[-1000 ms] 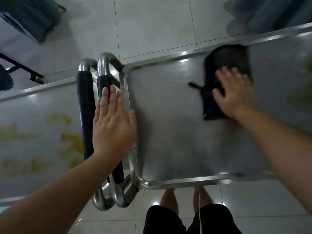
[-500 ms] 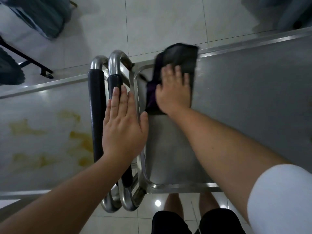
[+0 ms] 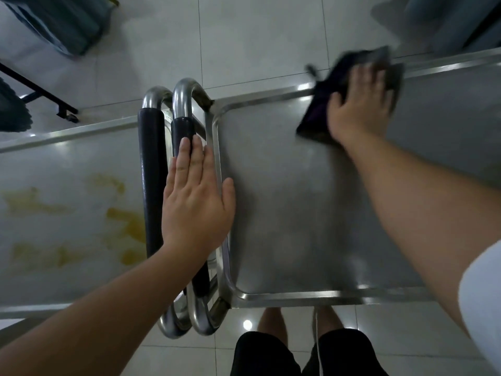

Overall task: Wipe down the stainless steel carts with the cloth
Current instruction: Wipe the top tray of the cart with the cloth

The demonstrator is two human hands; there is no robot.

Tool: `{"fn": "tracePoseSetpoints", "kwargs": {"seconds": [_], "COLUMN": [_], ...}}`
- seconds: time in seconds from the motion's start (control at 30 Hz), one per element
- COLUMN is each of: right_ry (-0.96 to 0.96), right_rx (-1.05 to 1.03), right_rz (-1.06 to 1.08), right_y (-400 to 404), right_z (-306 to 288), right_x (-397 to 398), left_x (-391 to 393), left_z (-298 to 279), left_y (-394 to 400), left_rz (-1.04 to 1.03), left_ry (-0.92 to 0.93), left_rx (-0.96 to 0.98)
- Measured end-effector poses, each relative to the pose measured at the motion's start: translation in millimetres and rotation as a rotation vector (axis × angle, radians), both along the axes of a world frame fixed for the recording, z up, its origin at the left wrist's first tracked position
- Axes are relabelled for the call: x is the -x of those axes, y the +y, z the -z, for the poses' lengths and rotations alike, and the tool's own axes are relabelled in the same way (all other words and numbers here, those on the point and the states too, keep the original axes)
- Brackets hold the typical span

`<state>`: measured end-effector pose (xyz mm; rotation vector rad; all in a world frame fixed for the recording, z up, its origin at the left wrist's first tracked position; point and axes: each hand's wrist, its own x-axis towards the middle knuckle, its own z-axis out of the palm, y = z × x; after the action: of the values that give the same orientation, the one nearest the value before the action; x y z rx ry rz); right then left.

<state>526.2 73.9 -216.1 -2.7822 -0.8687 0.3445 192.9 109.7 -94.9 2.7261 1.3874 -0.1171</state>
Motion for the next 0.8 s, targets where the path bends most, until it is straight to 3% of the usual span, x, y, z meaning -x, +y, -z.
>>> {"fn": "tracePoseSetpoints", "kwargs": {"seconds": [0.07,0.13,0.33,0.57,0.67,0.8], "right_ry": [0.035,0.038,0.061,0.036,0.023,-0.008], "right_rx": [0.034,0.038,0.014,0.048,0.049,0.051], "right_rz": [0.188,0.189,-0.337,-0.861,-0.958,-0.873], "right_y": [-5,-1,-3,-101,-148,-193], "right_z": [-1,-2,-7,7,10,8], "right_x": [-20,-8,132,220,224,212], "left_x": [0,1,3,3,4,4], "left_z": [1,1,4,4,2,-1], "left_y": [0,0,2,2,2,2], "left_rz": [0.004,0.004,-0.004,0.008,0.014,0.017], "left_ry": [0.003,0.000,-0.012,-0.014,-0.025,-0.030], "left_rx": [-0.002,-0.008,-0.011,-0.005,0.008,0.037]}}
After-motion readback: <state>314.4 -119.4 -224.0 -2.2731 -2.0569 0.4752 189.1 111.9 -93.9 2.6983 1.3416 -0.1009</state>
